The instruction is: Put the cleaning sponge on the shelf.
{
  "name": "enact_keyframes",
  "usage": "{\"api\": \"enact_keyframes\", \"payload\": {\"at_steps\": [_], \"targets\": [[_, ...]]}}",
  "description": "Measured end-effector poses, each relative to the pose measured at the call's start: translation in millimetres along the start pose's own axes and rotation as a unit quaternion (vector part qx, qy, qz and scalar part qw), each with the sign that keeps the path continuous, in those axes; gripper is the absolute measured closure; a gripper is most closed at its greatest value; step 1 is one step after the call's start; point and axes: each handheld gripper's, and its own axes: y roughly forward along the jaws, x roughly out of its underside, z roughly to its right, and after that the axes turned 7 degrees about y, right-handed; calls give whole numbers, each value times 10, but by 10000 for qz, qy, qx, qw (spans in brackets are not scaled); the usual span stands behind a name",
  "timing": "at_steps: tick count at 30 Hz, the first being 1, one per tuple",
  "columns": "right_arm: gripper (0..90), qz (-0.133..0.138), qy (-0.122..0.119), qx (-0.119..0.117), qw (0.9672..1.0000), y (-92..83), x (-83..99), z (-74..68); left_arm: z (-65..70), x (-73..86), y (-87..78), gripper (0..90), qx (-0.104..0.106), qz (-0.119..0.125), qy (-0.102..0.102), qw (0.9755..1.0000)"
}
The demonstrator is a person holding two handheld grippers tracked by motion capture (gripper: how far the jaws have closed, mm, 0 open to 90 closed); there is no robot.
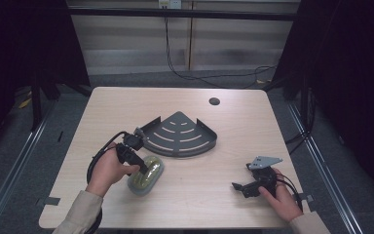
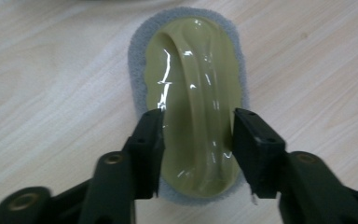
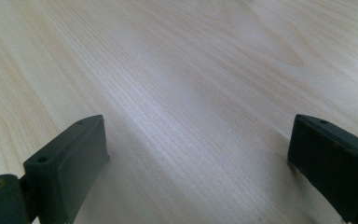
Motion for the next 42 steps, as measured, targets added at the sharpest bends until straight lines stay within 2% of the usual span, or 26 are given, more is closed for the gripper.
{"api": "enact_keyframes", "payload": {"at_steps": [2,4,6,9,13,20,28,42], "targets": [[41,-6,8,3,10000,-1,0,-1,9,-16,7,575,-11,-17,-34,10000],[41,0,-1,2,10000,0,0,0,17,-35,22,621,-5,-33,16,10000],[41,-5,10,4,10000,-1,0,-1,22,-41,24,689,16,-70,-29,10000],[42,-4,6,4,10000,-1,0,-1,36,-62,29,706,8,-118,-93,9999],[42,-4,9,4,10000,-1,0,-1,35,-88,20,712,-33,-226,-74,9997],[42,2,-3,3,10000,0,0,0,-10,-94,-98,715,-100,-292,-55,9995],[41,-5,8,4,10000,-1,0,-1,-65,-90,-321,715,-85,-235,-76,9997],[42,-5,6,4,10000,-1,0,-1,-66,-217,-516,716,-156,-249,-13,9996]]}}
